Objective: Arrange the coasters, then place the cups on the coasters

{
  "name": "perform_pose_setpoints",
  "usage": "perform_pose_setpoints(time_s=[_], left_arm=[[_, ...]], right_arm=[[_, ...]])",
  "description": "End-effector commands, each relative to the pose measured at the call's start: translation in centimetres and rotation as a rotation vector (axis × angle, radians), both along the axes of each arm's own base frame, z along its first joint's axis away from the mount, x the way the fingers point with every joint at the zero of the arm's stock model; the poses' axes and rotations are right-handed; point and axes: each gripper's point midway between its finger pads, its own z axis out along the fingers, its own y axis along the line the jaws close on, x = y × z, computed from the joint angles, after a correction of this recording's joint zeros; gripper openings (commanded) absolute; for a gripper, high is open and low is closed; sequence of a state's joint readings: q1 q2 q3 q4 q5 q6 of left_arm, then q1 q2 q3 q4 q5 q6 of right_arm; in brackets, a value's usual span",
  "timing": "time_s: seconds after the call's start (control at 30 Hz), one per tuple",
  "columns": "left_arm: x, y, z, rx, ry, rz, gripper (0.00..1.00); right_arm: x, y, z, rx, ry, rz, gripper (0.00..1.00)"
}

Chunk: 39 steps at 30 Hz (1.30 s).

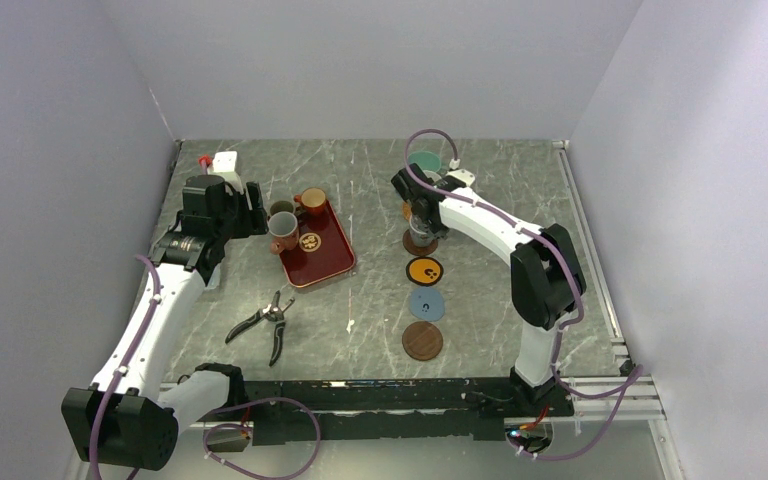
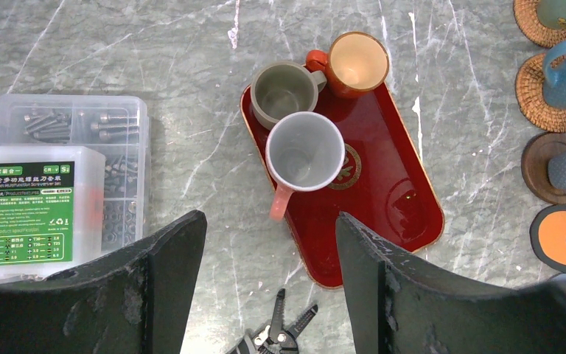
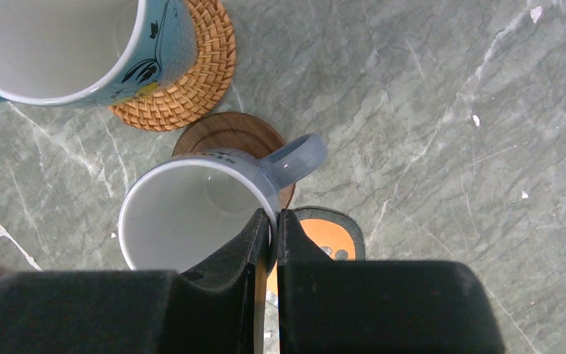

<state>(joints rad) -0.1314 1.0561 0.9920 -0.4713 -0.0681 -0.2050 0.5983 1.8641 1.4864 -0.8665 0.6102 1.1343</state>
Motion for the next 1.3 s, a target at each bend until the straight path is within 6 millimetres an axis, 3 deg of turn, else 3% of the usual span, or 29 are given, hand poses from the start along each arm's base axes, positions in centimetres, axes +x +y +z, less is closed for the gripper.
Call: perform_pose_setpoints(time_s=[0.0,0.77,1.27], left_arm=[[0.4,-0.3,1.1,-0.017,-0.041,-0.010,0.71],[0.4,-0.4,1.1,-0.020,-0.044,-0.015,0.71],[0.3,-0.5,1.4,-0.023,-0.051,-0.017,0.71]], right_arm=[[1.2,0.4,0.8,0.024,-0.057,-0.005,0.00],[0.7,-0.4,-0.3,-0.009,-0.019,-0.030,0.01],[1.0,0.3,0.4,0.044,-0.043,0.014,0.43]])
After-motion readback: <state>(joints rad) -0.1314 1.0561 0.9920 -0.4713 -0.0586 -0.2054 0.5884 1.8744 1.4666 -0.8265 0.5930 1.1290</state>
